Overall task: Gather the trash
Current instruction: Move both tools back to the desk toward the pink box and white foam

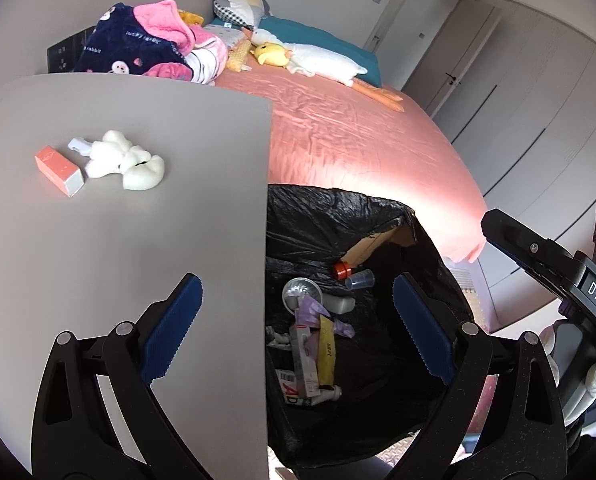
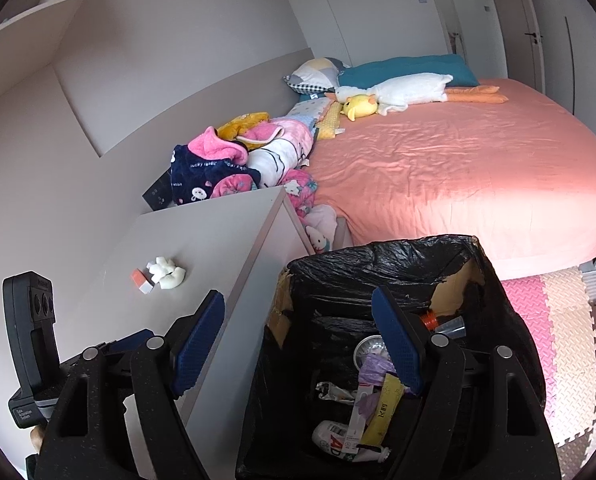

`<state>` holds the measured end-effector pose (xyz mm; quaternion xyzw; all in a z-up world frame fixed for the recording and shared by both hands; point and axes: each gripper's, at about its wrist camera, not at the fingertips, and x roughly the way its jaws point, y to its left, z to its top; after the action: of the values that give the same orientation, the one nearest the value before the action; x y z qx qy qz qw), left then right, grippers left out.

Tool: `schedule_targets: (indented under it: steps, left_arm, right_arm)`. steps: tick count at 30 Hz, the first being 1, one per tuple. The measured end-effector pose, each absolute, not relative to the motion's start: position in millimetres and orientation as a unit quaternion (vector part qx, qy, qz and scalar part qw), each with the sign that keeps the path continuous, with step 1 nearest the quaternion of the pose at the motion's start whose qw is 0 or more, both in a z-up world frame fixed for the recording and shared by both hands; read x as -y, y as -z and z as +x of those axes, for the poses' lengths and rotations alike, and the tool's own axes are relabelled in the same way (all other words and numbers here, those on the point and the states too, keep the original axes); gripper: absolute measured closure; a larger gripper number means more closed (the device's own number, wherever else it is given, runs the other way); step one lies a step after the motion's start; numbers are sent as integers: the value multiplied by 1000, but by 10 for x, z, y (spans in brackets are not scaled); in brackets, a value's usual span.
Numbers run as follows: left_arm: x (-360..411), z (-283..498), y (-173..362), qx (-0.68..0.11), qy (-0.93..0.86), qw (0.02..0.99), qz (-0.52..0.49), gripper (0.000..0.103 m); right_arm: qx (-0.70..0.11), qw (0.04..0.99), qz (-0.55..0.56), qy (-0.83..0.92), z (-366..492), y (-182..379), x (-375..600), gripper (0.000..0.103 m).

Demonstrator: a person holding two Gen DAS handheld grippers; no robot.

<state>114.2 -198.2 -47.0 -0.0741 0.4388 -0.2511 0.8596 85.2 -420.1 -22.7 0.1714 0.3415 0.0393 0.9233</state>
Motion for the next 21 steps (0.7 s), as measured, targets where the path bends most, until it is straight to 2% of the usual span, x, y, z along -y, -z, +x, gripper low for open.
schedule_targets:
  steps: [21]
  left_arm:
    - [1378,1456,552,-422,172,886,-86,10]
  right_arm:
    - [-369,914,145,-82,1322,442,3651,27]
